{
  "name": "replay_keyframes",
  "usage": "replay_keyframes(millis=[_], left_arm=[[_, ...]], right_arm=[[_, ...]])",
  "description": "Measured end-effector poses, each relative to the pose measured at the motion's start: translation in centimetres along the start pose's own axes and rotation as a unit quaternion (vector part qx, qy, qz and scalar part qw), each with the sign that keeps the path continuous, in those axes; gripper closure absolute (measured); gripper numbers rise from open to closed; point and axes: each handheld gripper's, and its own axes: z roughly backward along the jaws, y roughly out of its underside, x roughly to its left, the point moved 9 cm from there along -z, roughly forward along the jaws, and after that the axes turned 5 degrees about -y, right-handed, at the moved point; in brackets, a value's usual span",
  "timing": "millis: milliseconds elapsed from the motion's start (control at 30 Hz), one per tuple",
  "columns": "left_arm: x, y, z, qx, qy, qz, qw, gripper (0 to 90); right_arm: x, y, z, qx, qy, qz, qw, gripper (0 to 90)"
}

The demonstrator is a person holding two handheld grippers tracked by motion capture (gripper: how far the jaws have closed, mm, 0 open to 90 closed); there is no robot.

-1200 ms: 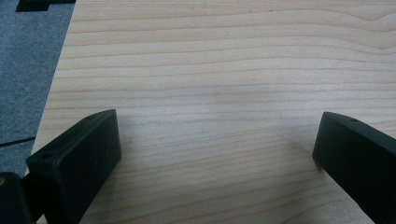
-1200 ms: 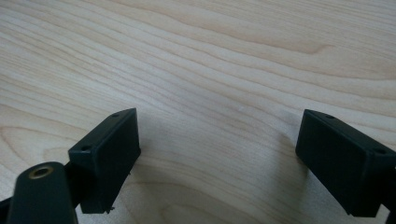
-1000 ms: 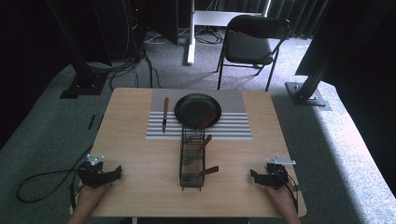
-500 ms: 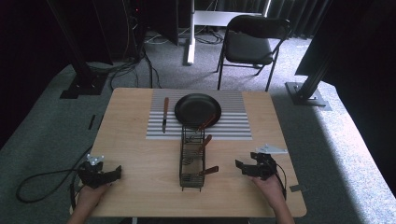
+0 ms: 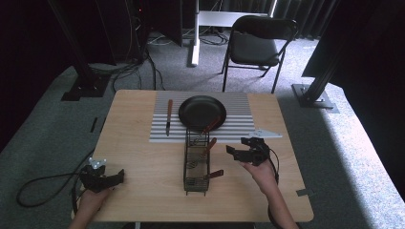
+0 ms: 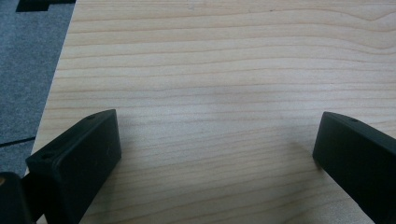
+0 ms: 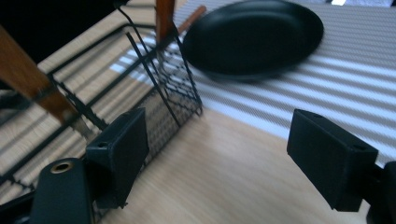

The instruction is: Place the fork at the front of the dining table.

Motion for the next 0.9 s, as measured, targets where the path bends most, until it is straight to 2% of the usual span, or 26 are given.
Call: replay_keyframes(millis=[33,133,433,600,800,900], left_arm=[[0.0,0.0,0.0,0.000,0.000,0.000,1.0000,0.7],[0.0,0.0,0.0,0.000,0.000,0.000,1.0000,0.7],[0.0,0.0,0.0,0.000,0.000,0.000,1.0000,0.8],[0.0,0.0,0.0,0.000,0.000,0.000,1.0000,0.7],[0.0,0.0,0.0,0.000,0.000,0.000,1.0000,0.8],[0.0,0.0,0.0,0.000,0.000,0.000,1.0000,0.7]], right_arm=[[0.3,-0.8,-0.4,-0.003,-0.004,0.000,1.0000,20.5],[0.4,-1.4,-0.8,-0.005,-0.002,0.001,1.0000,21.7],[1.5,-4.7,-2.1,-0.022,-0.020,-0.002,0.9995,22.7],[1.9,-5.5,-3.1,-0.019,-0.021,0.000,0.9996,24.1],[2.0,-6.1,-4.8,-0.011,-0.024,-0.011,0.9996,26.2],[2.0,-6.1,-5.9,-0.003,-0.017,-0.016,0.9997,32.5]])
